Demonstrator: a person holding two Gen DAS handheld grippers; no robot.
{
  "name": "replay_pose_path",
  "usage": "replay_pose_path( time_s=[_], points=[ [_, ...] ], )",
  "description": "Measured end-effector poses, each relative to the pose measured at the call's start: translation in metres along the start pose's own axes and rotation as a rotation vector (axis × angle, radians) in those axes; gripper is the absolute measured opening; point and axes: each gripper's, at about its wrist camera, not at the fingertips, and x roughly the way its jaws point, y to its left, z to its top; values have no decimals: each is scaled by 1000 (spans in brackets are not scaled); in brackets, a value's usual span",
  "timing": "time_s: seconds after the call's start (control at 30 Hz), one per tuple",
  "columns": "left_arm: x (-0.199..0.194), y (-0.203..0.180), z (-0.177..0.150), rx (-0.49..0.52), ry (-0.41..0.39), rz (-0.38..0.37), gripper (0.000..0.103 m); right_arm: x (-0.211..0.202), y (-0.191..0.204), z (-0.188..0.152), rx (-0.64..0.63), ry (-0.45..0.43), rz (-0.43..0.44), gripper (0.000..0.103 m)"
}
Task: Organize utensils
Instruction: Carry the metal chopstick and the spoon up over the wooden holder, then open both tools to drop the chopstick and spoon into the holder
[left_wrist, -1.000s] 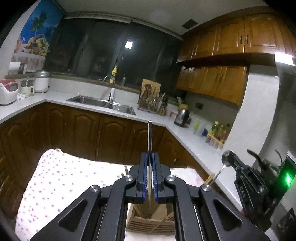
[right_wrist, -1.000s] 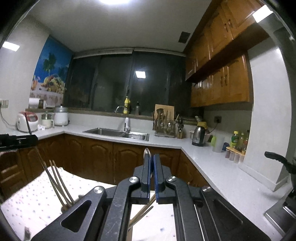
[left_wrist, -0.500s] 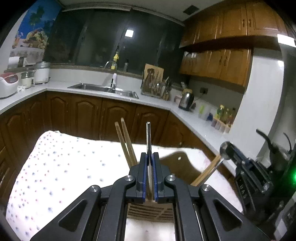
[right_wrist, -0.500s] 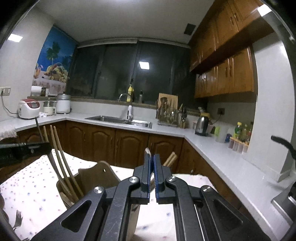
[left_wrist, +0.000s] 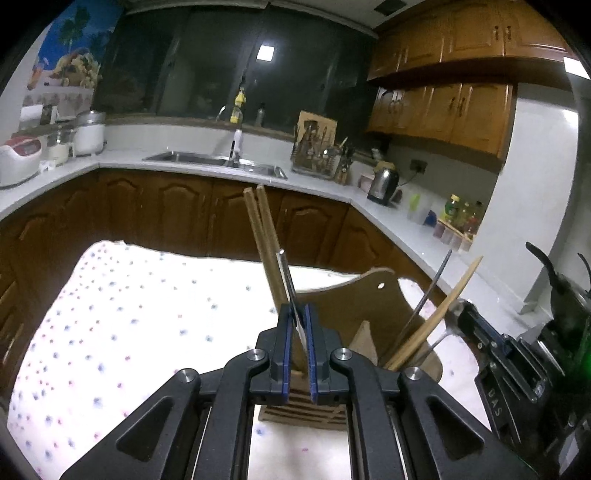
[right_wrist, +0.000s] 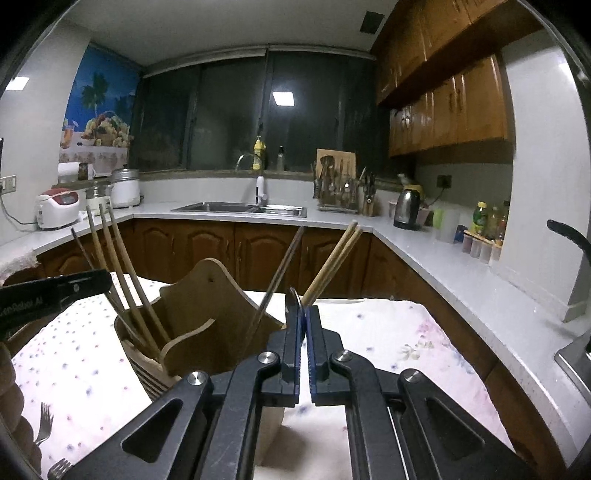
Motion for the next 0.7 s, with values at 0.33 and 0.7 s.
replay_pose_path(
  time_s=[0.33, 0.7],
  points=[
    [-4, 0, 0, -7, 13, -19, 5, 4, -10, 3, 45, 48, 45, 2],
    [-3, 5, 2, -23, 19, -27, 6, 15, -17, 1, 101, 111, 97, 3]
  ],
)
